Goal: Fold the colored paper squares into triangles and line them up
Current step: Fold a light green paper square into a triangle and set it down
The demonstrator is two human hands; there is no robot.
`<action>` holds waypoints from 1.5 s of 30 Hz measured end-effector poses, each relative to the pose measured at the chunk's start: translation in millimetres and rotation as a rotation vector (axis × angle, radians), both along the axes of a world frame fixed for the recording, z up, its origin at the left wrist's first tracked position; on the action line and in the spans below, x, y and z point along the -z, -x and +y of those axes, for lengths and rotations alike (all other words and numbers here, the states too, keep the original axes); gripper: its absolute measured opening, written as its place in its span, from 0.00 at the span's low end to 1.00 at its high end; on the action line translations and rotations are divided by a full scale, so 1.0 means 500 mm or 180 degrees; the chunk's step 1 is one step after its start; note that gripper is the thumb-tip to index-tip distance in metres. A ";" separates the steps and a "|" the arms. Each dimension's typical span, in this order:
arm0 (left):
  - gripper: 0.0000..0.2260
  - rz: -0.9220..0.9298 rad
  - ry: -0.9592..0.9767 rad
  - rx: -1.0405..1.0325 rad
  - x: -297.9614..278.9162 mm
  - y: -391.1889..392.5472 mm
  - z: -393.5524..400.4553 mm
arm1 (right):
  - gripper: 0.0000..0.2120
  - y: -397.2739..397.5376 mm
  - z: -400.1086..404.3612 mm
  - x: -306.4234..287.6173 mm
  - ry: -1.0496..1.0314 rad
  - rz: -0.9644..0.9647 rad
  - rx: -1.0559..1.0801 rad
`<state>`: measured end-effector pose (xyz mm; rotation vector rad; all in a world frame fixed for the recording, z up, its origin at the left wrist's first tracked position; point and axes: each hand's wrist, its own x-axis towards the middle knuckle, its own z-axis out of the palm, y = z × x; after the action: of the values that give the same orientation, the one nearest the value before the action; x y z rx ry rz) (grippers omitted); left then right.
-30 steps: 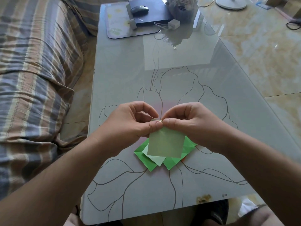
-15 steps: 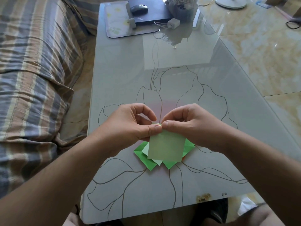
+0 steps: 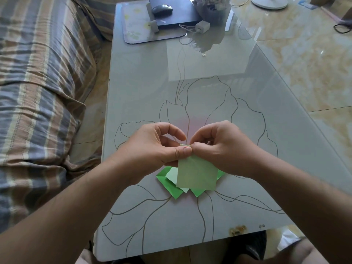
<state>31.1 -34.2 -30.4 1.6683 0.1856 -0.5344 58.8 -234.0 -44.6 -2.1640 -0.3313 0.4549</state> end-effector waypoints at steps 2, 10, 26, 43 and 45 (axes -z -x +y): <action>0.14 0.0056 0.0157 -0.0068 0.000 -0.002 0.002 | 0.07 -0.002 0.000 -0.001 -0.0045 0.0082 0.0092; 0.09 0.0013 0.0254 -0.0311 0.013 -0.009 0.006 | 0.08 -0.001 0.002 -0.008 -0.0308 0.0416 0.0244; 0.12 -0.0120 0.0280 -0.0365 0.021 -0.002 -0.005 | 0.16 -0.003 0.002 -0.015 -0.0623 0.0905 0.0250; 0.20 -0.0073 0.0188 -0.0246 0.013 0.004 -0.013 | 0.06 0.002 -0.002 -0.019 -0.0283 0.1102 -0.0053; 0.19 -0.0067 0.0175 -0.0242 0.015 0.003 -0.012 | 0.07 0.002 -0.004 -0.020 -0.0312 0.1177 -0.0119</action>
<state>29.8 -40.4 -37.7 1.6062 0.2163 -0.4608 57.7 -235.9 -34.5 -1.9332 -0.1829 0.8276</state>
